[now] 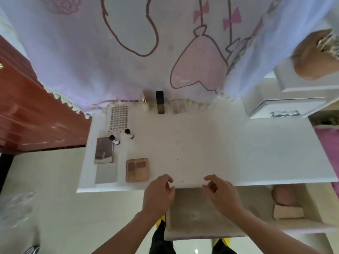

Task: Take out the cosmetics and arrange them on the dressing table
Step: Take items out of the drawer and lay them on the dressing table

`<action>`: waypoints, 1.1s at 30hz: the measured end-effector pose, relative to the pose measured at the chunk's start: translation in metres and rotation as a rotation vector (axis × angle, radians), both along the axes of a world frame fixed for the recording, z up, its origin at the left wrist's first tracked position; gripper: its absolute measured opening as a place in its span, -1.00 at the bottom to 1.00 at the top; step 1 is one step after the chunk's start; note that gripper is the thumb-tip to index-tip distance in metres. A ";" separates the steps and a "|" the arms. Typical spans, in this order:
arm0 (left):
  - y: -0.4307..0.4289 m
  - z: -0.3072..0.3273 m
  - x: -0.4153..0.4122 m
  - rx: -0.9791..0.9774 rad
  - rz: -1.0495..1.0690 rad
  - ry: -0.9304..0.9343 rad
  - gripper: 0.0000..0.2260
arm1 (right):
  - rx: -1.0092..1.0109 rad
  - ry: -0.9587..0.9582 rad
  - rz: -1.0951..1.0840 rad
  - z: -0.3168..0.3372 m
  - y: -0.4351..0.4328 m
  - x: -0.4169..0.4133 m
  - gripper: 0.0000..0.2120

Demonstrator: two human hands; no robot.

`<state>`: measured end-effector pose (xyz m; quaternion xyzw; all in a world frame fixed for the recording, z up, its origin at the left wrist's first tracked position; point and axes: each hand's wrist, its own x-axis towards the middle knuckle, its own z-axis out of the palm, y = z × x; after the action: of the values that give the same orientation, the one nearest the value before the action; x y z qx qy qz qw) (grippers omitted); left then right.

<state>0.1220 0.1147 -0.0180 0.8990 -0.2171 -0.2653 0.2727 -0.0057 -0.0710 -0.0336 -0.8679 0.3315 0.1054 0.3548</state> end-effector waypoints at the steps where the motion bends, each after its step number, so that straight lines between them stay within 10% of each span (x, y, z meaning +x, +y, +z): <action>1: -0.010 -0.004 -0.018 0.023 -0.023 0.010 -0.95 | 0.024 -0.002 0.003 -0.003 -0.008 -0.020 -0.85; 7: -0.058 -0.045 -0.125 0.189 -0.059 0.167 -0.91 | 0.097 0.204 0.088 -0.043 -0.073 -0.130 -0.98; 12: -0.100 -0.074 -0.189 0.345 -0.175 0.233 -0.75 | -0.146 0.307 0.101 -0.068 -0.148 -0.201 -0.62; 22: -0.194 -0.110 -0.214 0.361 -0.312 0.280 -0.76 | -0.162 0.433 -0.189 -0.121 -0.254 -0.214 -0.51; 33: -0.216 -0.131 -0.242 0.448 -0.367 0.271 -0.80 | -0.151 0.447 -0.019 -0.151 -0.264 -0.209 -0.65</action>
<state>-0.1199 -0.1018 -0.1491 0.8389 -0.2735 -0.4686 0.0418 -0.2144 -0.3354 -0.1849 -0.8439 0.4168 0.2667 0.2075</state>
